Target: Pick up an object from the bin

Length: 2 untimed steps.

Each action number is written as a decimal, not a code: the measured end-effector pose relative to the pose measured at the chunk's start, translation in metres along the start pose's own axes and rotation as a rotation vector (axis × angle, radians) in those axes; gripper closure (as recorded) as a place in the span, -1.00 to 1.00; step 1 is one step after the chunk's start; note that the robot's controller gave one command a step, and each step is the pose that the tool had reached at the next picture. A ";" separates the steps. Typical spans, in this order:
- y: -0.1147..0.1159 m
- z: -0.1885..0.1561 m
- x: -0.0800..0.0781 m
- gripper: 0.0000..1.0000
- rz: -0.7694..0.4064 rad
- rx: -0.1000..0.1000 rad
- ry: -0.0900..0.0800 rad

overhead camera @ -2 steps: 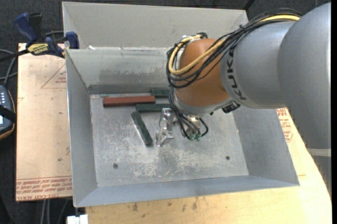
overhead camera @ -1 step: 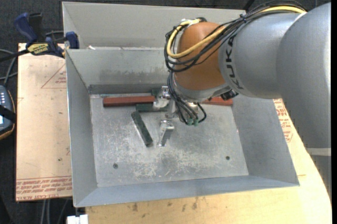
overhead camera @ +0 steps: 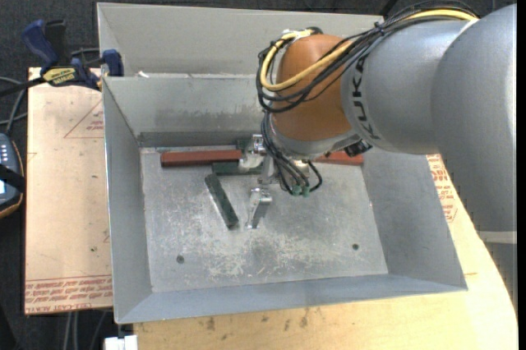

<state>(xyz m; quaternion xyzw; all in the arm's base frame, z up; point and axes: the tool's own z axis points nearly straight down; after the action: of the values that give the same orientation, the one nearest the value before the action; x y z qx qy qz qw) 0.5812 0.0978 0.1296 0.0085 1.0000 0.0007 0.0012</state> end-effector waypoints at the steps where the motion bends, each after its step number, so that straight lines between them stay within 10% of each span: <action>1: 0.045 0.051 0.023 1.00 0.086 -0.006 -0.017; 2: 0.045 0.051 0.023 1.00 0.086 -0.006 -0.017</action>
Offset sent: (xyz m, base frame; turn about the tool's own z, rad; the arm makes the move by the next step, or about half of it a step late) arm 0.0000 0.0000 0.0000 0.0000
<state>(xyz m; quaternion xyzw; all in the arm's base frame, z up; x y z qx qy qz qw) 0.5587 0.1432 0.0791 0.0516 0.9986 0.0034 0.0099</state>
